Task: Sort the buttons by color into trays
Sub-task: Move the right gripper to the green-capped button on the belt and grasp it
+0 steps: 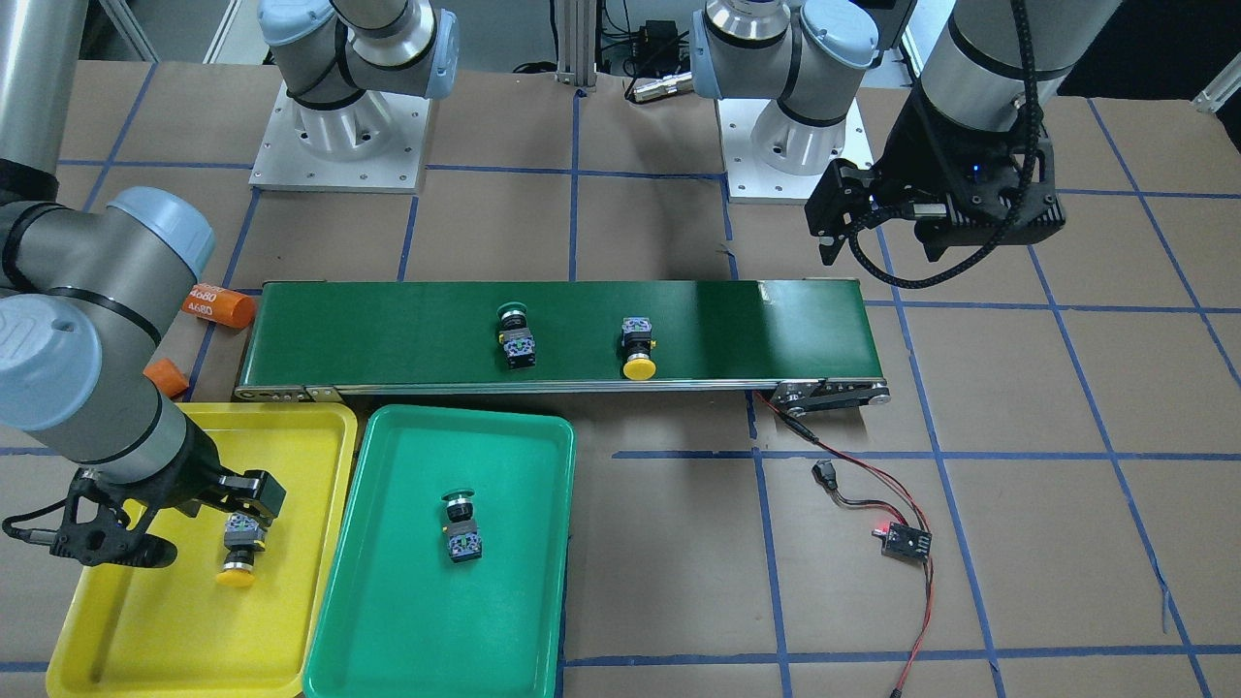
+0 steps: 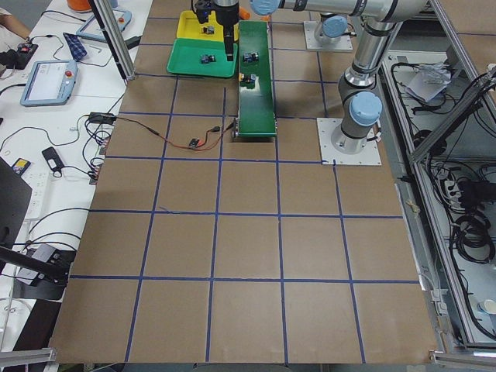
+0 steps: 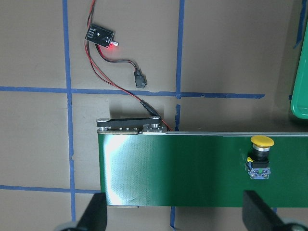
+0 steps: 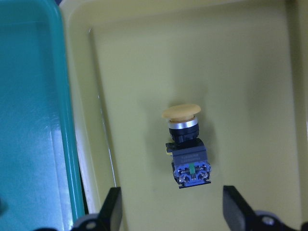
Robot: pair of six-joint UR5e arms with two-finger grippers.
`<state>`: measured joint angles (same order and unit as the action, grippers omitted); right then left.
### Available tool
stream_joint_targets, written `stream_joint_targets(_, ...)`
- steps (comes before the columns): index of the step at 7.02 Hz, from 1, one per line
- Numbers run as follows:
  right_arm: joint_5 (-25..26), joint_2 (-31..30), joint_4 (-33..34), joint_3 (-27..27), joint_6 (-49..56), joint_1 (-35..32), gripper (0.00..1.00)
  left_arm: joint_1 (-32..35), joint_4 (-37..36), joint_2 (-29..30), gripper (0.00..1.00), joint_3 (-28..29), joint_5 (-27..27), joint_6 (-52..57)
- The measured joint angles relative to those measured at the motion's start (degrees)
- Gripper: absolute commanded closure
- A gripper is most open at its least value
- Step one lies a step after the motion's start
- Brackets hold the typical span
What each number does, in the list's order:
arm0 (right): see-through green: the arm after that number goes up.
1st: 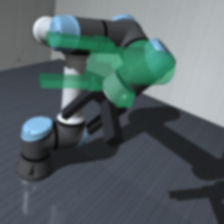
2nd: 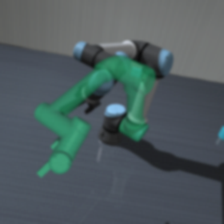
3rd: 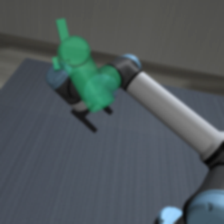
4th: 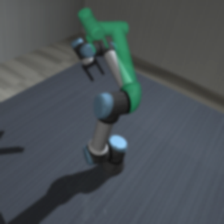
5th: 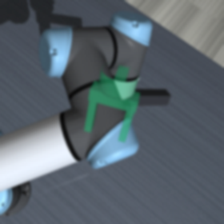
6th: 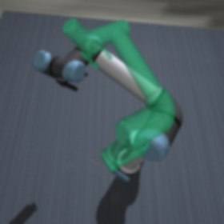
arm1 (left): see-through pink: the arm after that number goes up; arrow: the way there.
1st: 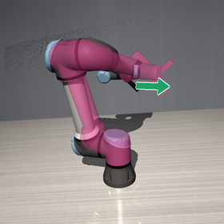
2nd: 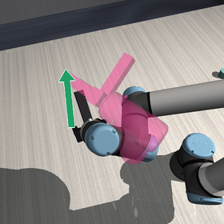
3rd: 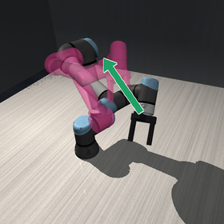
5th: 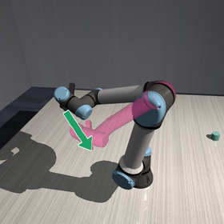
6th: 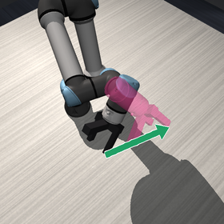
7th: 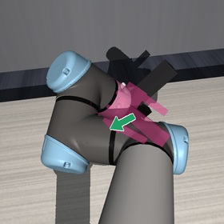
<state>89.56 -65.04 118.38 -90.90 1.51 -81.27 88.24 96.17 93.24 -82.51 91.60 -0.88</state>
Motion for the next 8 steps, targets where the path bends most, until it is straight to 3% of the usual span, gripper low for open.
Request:
stream_joint_targets(4, -3.08, -20.81, -22.39, -1.55, -1.57, -3.03, 0.00, -0.04, -0.08, -0.06, 0.00, 0.06, -0.10, 0.00)
stream_joint_targets(6, -3.45, -24.36, -23.93, -7.10, -3.56, -7.13, 0.00, -0.06, -0.13, -0.06, 0.00, 0.07, -0.10, 0.00)
stream_joint_targets(8, -3.72, -23.47, -17.62, -12.77, -4.16, -10.72, 0.00, -0.08, -0.25, -0.02, 0.00, 0.12, -0.11, 0.00)
